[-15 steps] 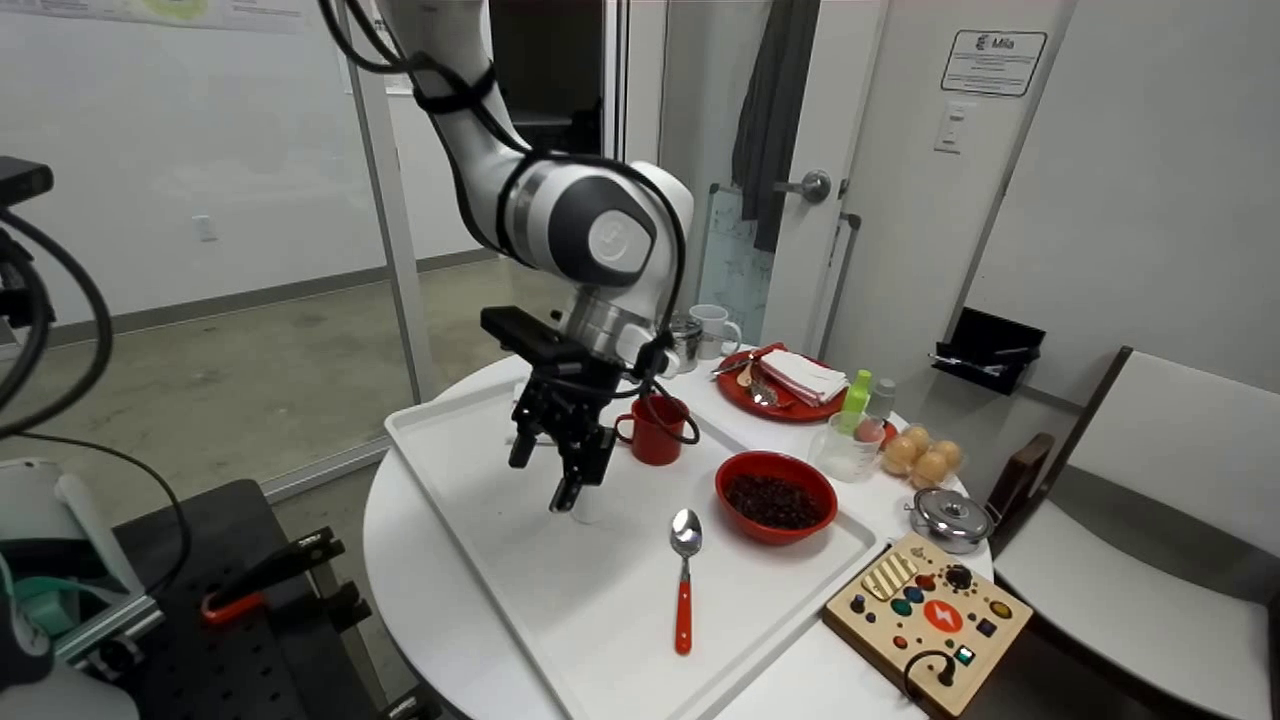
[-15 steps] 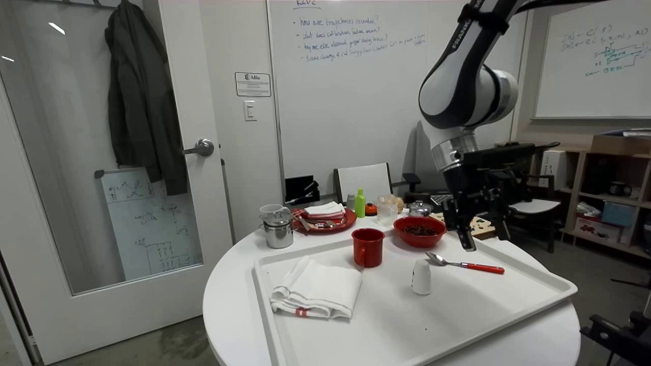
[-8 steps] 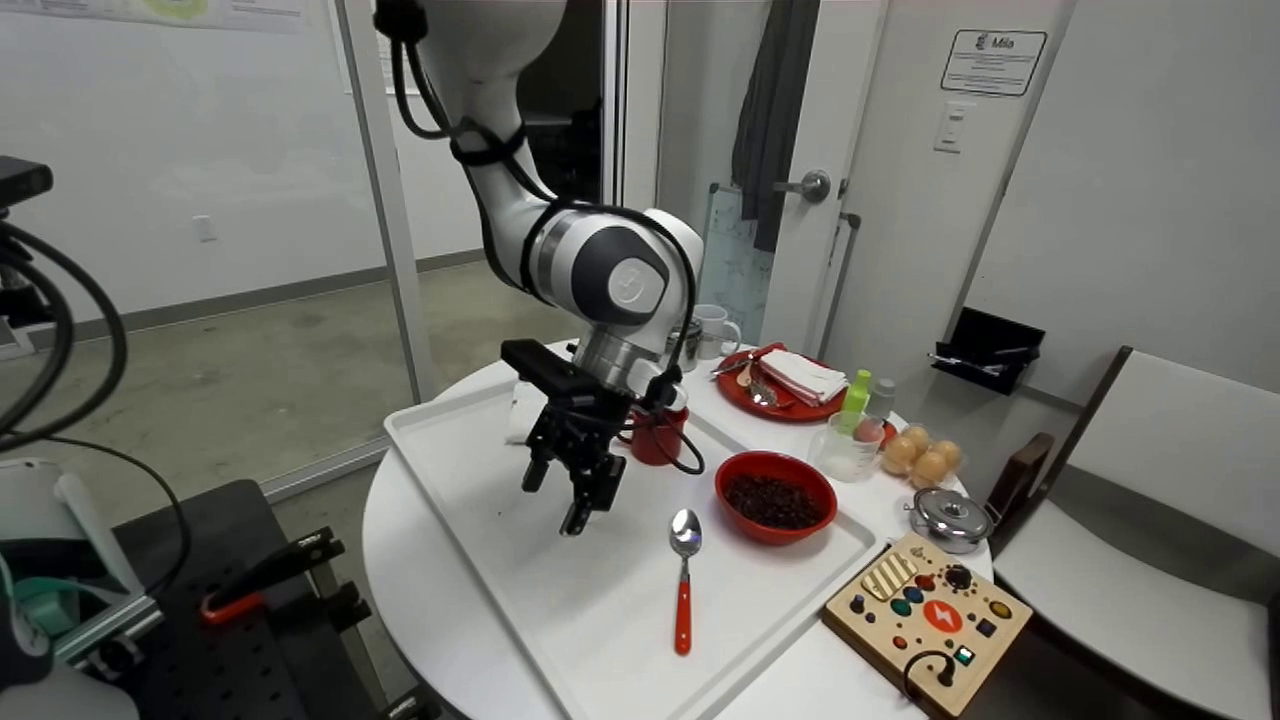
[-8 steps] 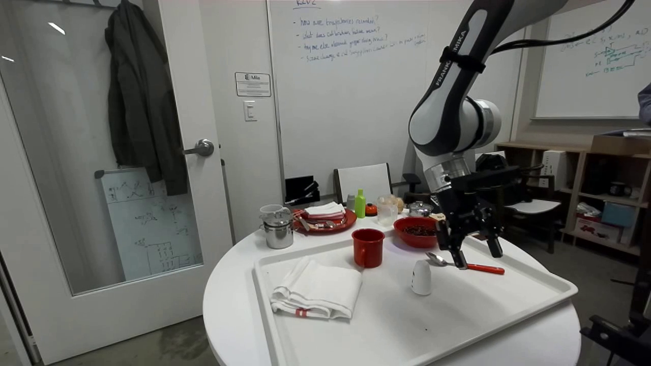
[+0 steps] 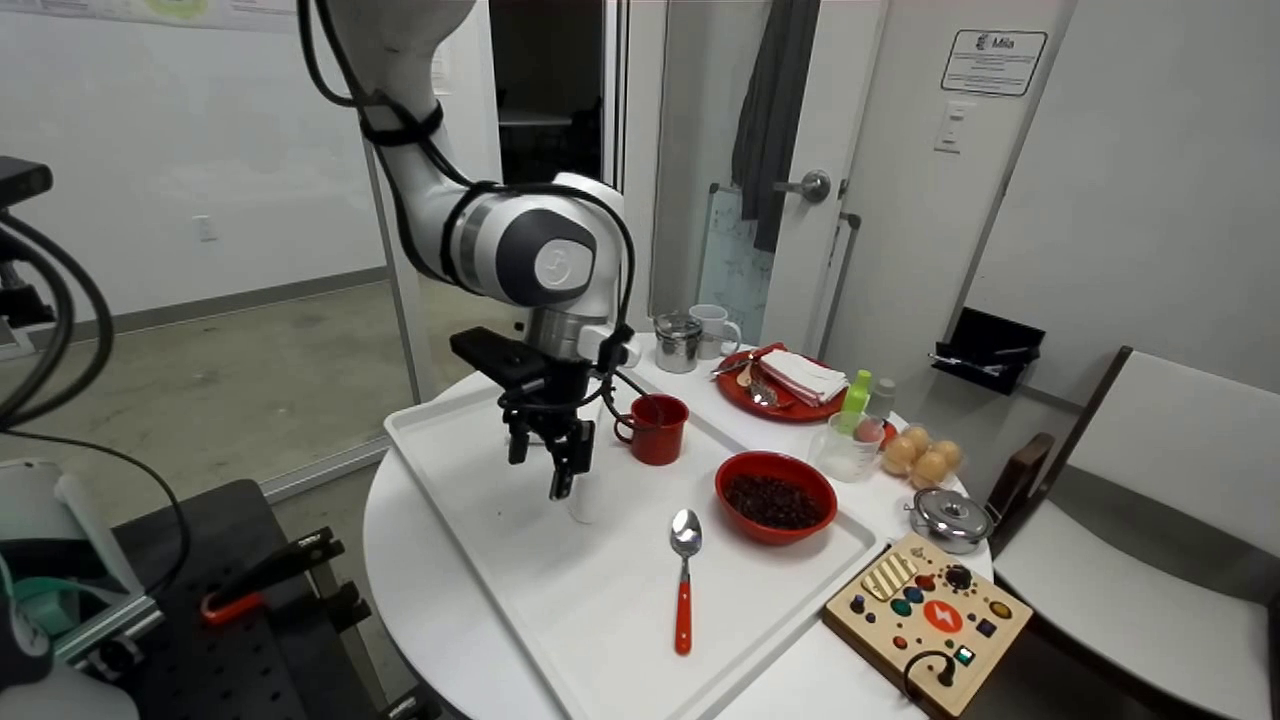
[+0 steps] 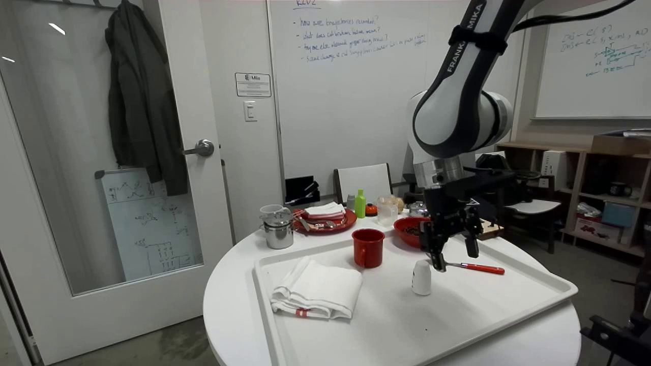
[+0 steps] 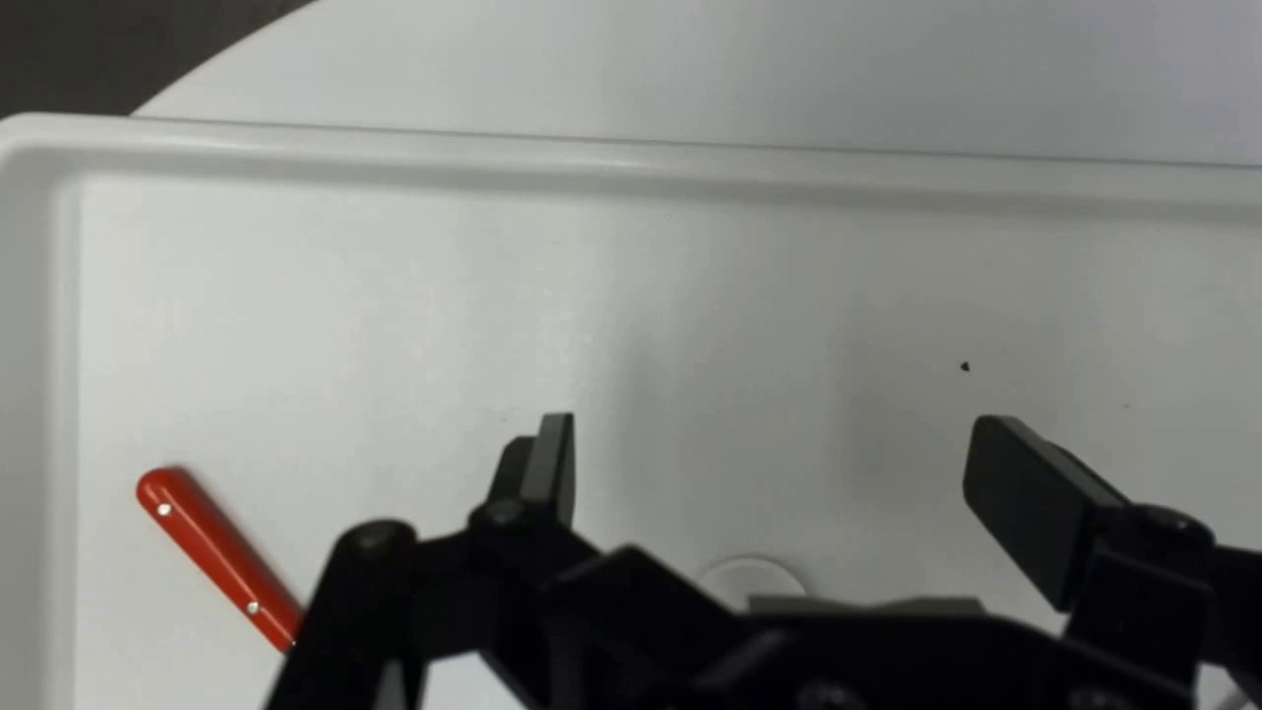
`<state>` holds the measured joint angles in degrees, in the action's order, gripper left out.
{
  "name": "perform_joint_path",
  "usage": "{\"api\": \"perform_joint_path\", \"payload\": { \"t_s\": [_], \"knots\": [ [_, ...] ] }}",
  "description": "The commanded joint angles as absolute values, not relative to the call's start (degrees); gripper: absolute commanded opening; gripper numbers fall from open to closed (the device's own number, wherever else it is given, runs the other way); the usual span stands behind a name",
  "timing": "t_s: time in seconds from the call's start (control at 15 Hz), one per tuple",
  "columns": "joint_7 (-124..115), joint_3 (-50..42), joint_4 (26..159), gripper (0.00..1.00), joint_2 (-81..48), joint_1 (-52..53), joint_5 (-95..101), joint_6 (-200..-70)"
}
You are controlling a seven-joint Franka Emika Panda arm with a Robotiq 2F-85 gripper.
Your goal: Put the bottle in the mug
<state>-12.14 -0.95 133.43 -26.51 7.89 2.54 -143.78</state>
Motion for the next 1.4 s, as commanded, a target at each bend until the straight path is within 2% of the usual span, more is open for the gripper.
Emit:
{"api": "perform_joint_path", "payload": {
  "t_s": [0.0, 0.07, 0.53, 1.0, 1.33],
  "knots": [
    [-15.82, -2.82, 138.35, 1.00, -22.39, 11.28, 7.93, -148.53],
    [-17.58, -4.88, 136.55, 1.00, -25.05, 12.20, 11.15, -150.27],
    [-15.80, -2.83, 135.83, 1.00, -25.05, 10.55, 9.03, -148.08],
    [-15.84, -4.57, 121.63, 1.00, -41.58, 9.34, 8.41, -146.42],
    [-16.94, -4.94, 117.67, 1.00, -45.96, 11.92, 8.30, -153.57]
  ]
}}
